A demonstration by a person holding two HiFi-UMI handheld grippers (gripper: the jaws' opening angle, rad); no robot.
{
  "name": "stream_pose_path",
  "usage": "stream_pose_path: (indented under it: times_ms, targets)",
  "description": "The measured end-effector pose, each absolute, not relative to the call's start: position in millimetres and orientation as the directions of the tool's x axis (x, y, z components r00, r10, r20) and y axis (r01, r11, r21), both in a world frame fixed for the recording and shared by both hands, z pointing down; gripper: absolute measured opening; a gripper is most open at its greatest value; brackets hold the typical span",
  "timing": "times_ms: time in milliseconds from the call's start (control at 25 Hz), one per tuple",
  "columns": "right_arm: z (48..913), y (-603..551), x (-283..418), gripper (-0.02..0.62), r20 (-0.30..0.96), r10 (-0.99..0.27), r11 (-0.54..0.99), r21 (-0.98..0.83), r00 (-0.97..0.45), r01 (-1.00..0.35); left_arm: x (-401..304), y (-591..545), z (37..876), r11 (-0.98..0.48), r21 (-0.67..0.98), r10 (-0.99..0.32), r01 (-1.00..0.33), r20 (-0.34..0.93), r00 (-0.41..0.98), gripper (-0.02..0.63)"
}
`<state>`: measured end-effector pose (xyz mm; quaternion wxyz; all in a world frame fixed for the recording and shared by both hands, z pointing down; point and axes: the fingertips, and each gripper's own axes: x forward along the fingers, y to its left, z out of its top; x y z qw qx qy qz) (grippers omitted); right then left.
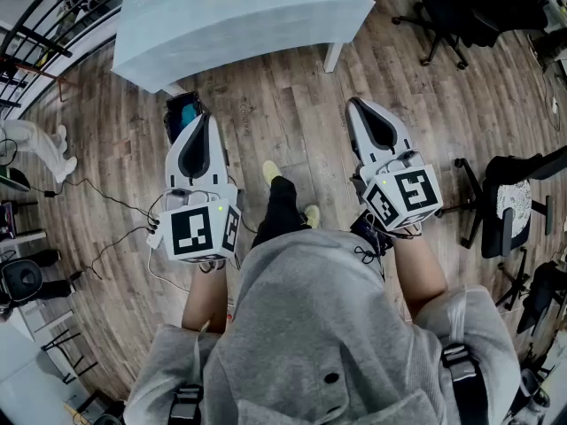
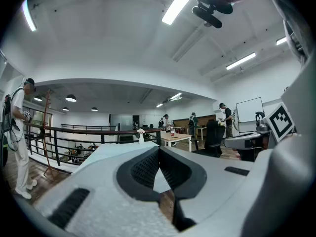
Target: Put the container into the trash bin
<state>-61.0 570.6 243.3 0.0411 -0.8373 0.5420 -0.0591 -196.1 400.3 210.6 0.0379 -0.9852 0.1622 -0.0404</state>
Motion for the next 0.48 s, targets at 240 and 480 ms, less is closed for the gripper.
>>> stream_pose_path:
  times_ms: [240,480]
  targets:
    - [251,545,-32,0.031,0.074,-0.913,-0.409,-0.153,0.402,-0.900,-164,380,218,-0.956,-0.070,-0.290,-0.284,0.084,0.953,0.020]
    - [243,504,1,0.031,0.033,-0.929,-0.367,-0.210,0.369,-0.906,-137,338,219,-0.955,-0.058,-0.294,-0.289,0.099,0.951,0.020]
